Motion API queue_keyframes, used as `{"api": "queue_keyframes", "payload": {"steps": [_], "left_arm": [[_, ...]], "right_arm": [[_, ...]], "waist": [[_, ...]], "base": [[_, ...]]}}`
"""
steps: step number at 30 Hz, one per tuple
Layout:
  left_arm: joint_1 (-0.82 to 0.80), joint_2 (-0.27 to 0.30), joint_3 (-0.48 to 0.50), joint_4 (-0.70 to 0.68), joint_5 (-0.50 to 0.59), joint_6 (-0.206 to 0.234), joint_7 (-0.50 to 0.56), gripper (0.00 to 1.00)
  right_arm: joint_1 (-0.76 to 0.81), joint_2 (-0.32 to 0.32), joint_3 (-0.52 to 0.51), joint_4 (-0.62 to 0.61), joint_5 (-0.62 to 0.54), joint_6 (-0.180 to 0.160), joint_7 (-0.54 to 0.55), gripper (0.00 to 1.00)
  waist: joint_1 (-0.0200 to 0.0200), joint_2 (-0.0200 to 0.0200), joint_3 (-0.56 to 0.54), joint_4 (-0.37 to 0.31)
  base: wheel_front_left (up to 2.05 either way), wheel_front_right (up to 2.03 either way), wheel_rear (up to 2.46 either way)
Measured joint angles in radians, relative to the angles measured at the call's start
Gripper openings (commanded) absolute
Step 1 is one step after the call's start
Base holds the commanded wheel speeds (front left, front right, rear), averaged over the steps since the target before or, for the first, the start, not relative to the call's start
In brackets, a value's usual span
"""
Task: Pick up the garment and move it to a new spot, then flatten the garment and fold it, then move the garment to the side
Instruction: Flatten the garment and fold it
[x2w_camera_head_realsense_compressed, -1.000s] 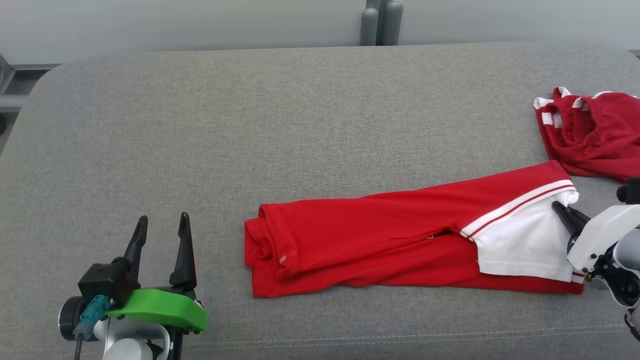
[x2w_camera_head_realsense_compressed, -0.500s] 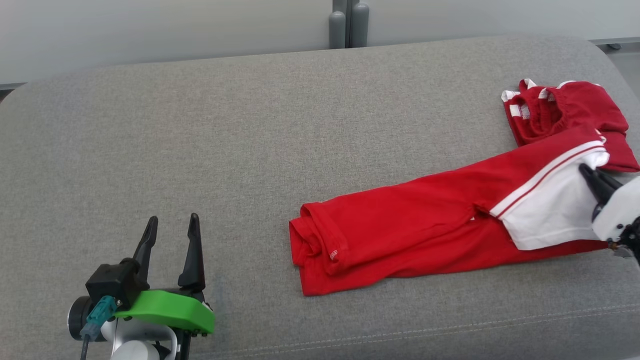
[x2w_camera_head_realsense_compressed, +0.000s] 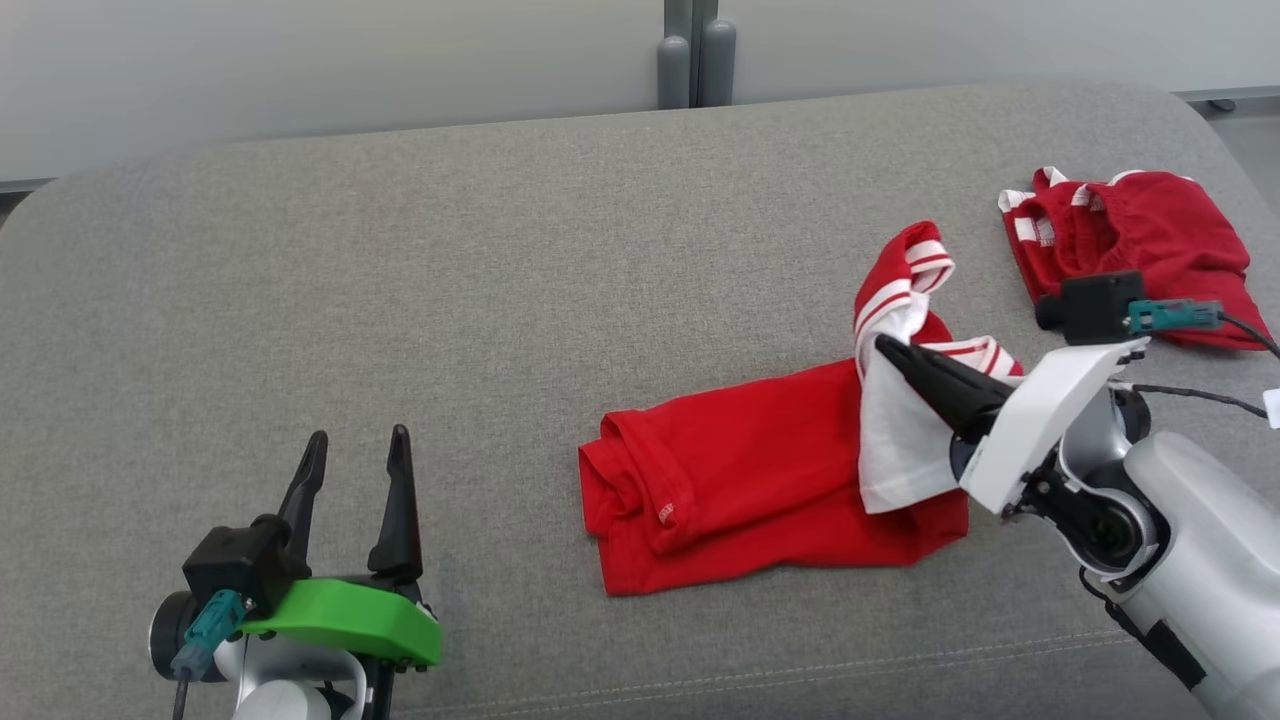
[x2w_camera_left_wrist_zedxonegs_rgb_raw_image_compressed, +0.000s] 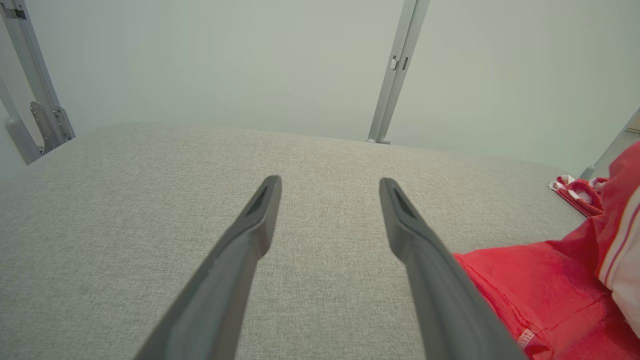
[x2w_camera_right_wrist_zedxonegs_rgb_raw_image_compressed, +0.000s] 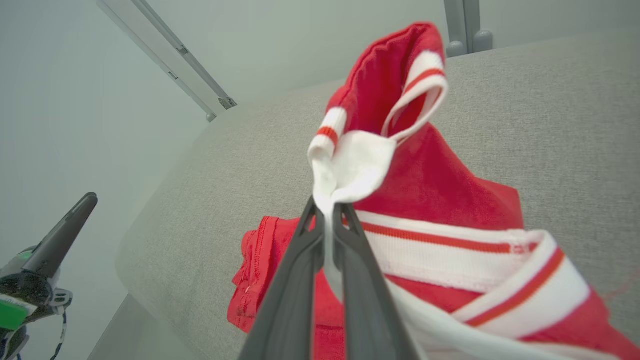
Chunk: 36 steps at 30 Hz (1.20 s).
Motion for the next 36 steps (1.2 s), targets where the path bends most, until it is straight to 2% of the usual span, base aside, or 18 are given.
{"api": "queue_keyframes", "payload": {"steps": [8, 15, 22, 29, 36], "left_arm": [[0.000, -0.010, -0.007, 0.003, -0.003, 0.000, 0.002, 1.00], [0.000, -0.015, -0.025, 0.006, -0.013, 0.000, 0.002, 1.00], [0.000, -0.022, -0.040, 0.011, -0.019, 0.000, 0.002, 1.00], [-0.001, -0.027, -0.062, 0.029, -0.030, -0.002, 0.002, 1.00], [-0.002, -0.031, -0.061, 0.051, -0.040, -0.002, 0.002, 1.00]], "right_arm": [[0.000, 0.062, 0.075, -0.017, -0.003, 0.000, 0.034, 0.00], [0.000, 0.156, 0.111, 0.058, -0.012, -0.005, 0.053, 0.00], [-0.040, 0.214, 0.150, 0.163, -0.064, -0.049, 0.067, 0.00], [-0.108, 0.234, 0.196, 0.287, -0.139, -0.101, 0.102, 0.00], [-0.170, 0.279, 0.281, 0.382, -0.226, -0.118, 0.141, 0.00]], "waist": [[0.0000, 0.0000, -0.013, 0.023], [0.0000, 0.0000, -0.019, 0.059], [0.0000, 0.0000, -0.017, 0.101], [0.0000, 0.0000, -0.013, 0.144], [0.0000, 0.0000, -0.026, 0.176]], "base": [[0.00, 0.00, 0.00], [0.00, 0.00, 0.00], [0.00, 0.00, 0.00], [0.00, 0.00, 0.00], [0.00, 0.00, 0.00]]}}
